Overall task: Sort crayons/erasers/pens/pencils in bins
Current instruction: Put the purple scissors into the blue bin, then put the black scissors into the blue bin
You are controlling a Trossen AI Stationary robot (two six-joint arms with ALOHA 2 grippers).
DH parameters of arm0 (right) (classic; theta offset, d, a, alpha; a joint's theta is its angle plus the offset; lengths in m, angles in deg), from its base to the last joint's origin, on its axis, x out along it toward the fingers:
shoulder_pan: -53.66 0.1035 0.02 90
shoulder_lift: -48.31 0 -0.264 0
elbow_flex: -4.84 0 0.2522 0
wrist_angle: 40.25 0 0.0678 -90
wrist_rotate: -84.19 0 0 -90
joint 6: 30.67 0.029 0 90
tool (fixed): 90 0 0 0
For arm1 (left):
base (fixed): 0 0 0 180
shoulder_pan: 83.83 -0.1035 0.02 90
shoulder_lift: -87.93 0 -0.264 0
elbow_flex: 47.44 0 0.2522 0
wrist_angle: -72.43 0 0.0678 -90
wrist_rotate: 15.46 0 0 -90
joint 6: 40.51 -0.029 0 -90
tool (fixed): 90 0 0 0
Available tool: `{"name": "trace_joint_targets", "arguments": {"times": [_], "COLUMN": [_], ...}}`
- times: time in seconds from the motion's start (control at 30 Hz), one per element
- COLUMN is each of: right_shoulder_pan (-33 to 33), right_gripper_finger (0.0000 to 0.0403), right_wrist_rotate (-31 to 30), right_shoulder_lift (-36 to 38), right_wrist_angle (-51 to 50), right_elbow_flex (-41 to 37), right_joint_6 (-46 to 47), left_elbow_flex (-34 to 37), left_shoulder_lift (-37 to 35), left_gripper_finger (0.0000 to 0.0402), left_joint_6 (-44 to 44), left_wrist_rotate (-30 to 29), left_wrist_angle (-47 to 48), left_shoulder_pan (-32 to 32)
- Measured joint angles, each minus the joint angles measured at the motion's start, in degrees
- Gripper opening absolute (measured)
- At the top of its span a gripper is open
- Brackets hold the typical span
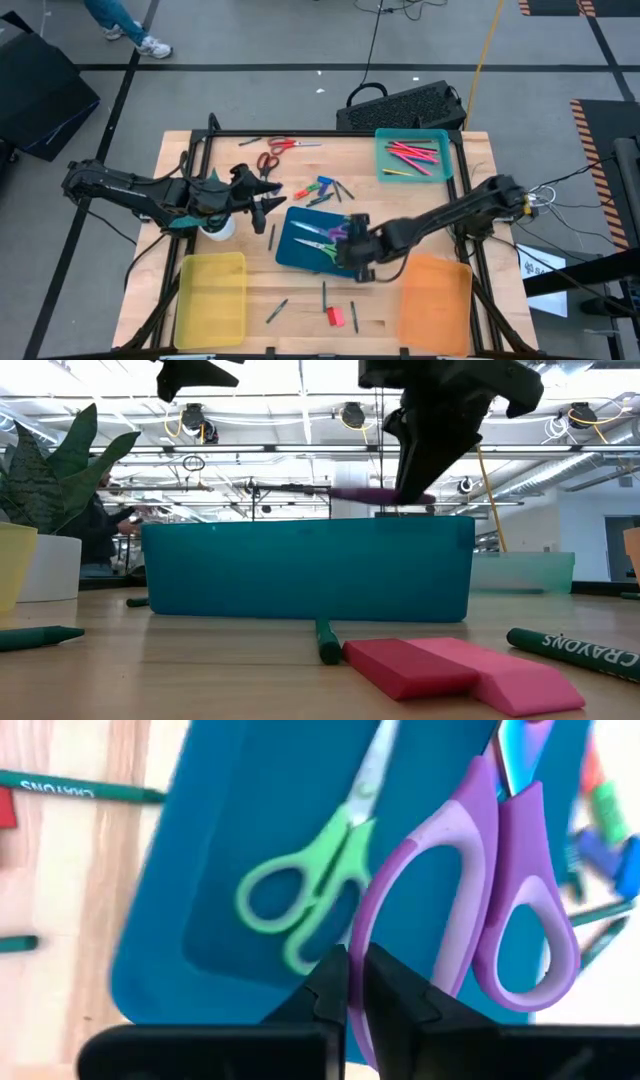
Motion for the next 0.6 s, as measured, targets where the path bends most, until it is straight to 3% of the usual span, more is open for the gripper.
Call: {"name": "trace_joint_targets", "arguments": {"times": [0.2,0.33,0.5,0.6], "right_shoulder_pan": [1.23,1.07,1.04,1.10], "right_gripper_finger": [0.0016,0.0025,0.0073,0.0113], "right_wrist_rotate": [8.51,8.90,8.76,8.79], "right_shoulder_lift": [-8.43,-11.44,-11.80,-10.10], "right_wrist_angle": [-3.69,-4.05,-2.45,-2.42], "right_elbow_flex": [6.00,5.97,5.97,5.97], "right_joint_6": [5.04,7.02,7.29,6.85], "left_elbow_flex": [0.00,0.00,0.89,1.61], "left_shoulder_lift": [0.01,0.01,0.01,0.09], "left_gripper_finger": [0.0189,0.0189,0.0189,0.0189], "left_joint_6": [0.84,0.63,-0.28,4.18], "left_wrist_rotate": [0.23,1.57,1.50,0.29], "left_wrist_angle": [-0.24,0.71,1.40,2.37], "left_shoulder_pan": [0.04,0.06,0.69,-0.28]}}
